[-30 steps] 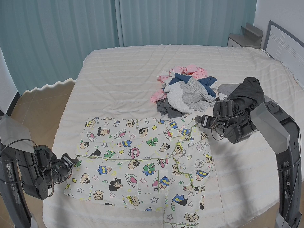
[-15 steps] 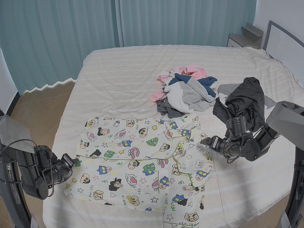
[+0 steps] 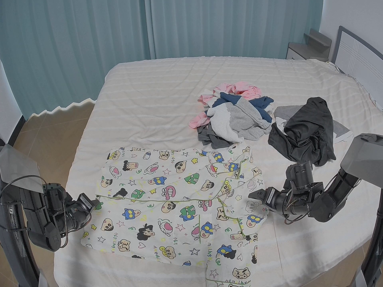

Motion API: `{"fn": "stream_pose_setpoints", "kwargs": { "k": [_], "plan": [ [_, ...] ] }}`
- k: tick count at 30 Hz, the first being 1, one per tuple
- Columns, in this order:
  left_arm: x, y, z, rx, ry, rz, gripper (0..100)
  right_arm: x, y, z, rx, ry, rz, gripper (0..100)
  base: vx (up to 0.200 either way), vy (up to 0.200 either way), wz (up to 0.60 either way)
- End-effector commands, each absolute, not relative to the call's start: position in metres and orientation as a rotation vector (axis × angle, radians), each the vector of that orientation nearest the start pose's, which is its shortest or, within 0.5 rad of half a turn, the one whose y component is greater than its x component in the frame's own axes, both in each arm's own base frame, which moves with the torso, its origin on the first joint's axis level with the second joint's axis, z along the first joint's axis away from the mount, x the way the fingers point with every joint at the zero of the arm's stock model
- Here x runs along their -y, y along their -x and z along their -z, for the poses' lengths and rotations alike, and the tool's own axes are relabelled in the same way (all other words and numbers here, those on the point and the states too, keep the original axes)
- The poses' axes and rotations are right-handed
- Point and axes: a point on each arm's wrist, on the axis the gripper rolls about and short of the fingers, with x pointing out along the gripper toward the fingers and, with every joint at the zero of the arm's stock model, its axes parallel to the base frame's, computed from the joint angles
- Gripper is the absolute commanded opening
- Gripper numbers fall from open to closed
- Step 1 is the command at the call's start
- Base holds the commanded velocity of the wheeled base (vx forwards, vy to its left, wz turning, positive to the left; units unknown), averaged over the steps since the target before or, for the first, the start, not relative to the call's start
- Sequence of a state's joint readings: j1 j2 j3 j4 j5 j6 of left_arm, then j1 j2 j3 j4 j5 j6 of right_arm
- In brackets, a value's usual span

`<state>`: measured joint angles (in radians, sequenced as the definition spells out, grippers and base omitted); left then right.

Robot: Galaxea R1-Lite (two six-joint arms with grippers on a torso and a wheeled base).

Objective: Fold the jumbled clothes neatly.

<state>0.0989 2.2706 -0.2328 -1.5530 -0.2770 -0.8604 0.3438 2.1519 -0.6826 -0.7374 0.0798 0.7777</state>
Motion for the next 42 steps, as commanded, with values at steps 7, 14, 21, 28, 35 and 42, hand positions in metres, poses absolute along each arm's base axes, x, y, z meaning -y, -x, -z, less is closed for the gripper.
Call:
{"fn": "stream_pose_setpoints", "kwargs": {
  "k": [7, 14, 21, 28, 35, 42],
  "plan": [
    [-0.021, -0.272, 0.006, -0.510, 0.930, -0.034, 0, -0.117, -0.303, 0.005, -0.913, -0.613, -0.076, 100, 0.000, 0.000, 0.00],
    [-0.021, -0.272, 0.006, -0.510, 0.930, -0.034, 0, -0.117, -0.303, 0.005, -0.913, -0.614, -0.074, 100, 0.000, 0.000, 0.00],
    [-0.021, -0.272, 0.006, -0.509, 0.930, -0.036, 0, -0.119, -0.306, 0.019, -0.938, -0.604, -0.057, 100, 0.000, 0.000, 0.00],
    [-0.021, -0.272, 0.006, -0.508, 0.930, -0.034, 0, -0.120, -0.311, 0.021, -0.879, -0.616, -0.079, 100, 0.000, 0.000, 0.00],
    [-0.021, -0.272, 0.006, -0.505, 0.929, -0.036, 0, -0.121, -0.313, 0.026, -0.869, -0.614, -0.081, 0, 0.000, 0.000, 0.00],
    [-0.021, -0.272, 0.006, -0.507, 0.930, -0.037, 0, -0.116, -0.312, 0.025, -0.866, -0.622, -0.066, 0, 0.000, 0.000, 0.00]
  ]
}}
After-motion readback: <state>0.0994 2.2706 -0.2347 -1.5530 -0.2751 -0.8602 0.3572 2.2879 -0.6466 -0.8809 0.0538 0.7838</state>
